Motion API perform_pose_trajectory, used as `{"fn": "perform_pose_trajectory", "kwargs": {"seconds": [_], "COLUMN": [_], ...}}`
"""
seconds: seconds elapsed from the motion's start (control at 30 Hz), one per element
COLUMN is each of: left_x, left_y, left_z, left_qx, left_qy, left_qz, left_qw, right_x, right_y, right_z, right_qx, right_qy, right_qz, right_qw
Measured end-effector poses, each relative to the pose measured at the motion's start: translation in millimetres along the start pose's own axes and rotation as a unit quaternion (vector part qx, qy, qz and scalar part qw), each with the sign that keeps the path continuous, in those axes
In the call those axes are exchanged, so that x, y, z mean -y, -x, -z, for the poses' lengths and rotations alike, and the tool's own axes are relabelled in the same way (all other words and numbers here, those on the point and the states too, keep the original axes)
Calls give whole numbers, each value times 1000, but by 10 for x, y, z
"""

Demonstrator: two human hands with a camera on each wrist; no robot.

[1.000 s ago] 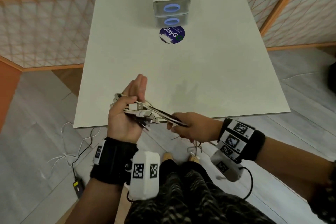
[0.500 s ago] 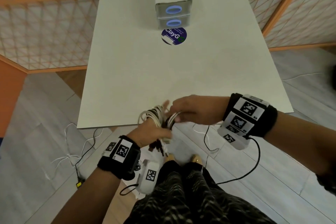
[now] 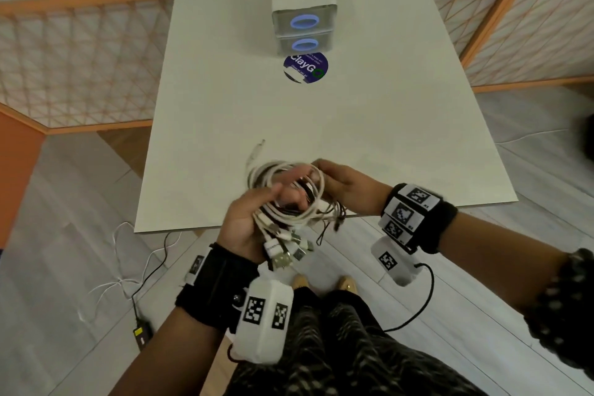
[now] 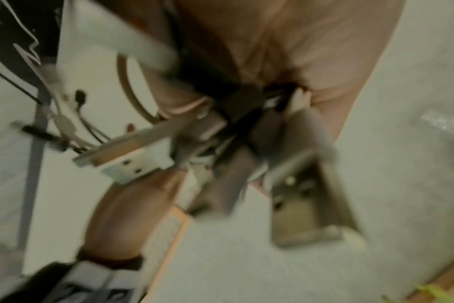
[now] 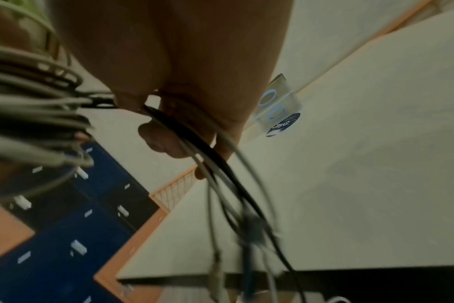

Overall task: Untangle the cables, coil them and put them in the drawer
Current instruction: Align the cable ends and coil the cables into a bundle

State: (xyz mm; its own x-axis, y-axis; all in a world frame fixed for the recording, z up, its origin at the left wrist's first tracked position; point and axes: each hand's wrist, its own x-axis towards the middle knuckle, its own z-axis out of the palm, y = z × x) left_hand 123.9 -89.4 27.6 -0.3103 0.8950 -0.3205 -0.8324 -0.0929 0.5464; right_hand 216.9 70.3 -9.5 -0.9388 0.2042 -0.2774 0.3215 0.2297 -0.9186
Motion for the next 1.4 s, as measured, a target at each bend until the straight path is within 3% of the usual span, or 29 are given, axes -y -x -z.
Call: {"fn": "perform_pose_trajectory", "kwargs": {"seconds": [0.07,0.23,0.4,0.53,0.67,0.83,0.9,0.97,1.07,1.2,1.3,1.4], "left_x": [-133,-325,-277,-172,7,9,-8,-69,-145,78,157,92], "left_y": [-9,-94,-203,-237,-226,-221,-228,-199,-157,-119,-93,-122], "left_z": [30,147,299,301,278,377,439,497,600,540,433,332], "left_qx": [-31,-124,-202,-236,-199,-137,-126,-112,-83,-67,92,120], "left_qy": [55,57,16,-97,-278,-381,-352,-248,-130,-270,-248,-247], "left_qz": [-29,-76,-92,-42,18,100,139,153,136,180,202,194], "left_qw": [998,988,975,966,940,909,917,950,979,944,943,942], "right_x": [-109,-173,-116,28,202,311,324,300,262,316,321,303], "right_y": [54,173,241,271,188,138,152,179,222,173,105,58], "right_z": [-60,-268,-422,-449,-273,-149,-144,-93,64,37,19,-6], "right_qx": [28,70,109,154,185,179,177,158,130,164,172,135], "right_qy": [38,86,190,315,392,313,307,295,277,227,212,208], "right_qz": [-30,-69,-27,38,95,204,229,250,214,235,221,229], "right_qw": [998,991,975,936,896,910,906,909,928,931,936,941]}}
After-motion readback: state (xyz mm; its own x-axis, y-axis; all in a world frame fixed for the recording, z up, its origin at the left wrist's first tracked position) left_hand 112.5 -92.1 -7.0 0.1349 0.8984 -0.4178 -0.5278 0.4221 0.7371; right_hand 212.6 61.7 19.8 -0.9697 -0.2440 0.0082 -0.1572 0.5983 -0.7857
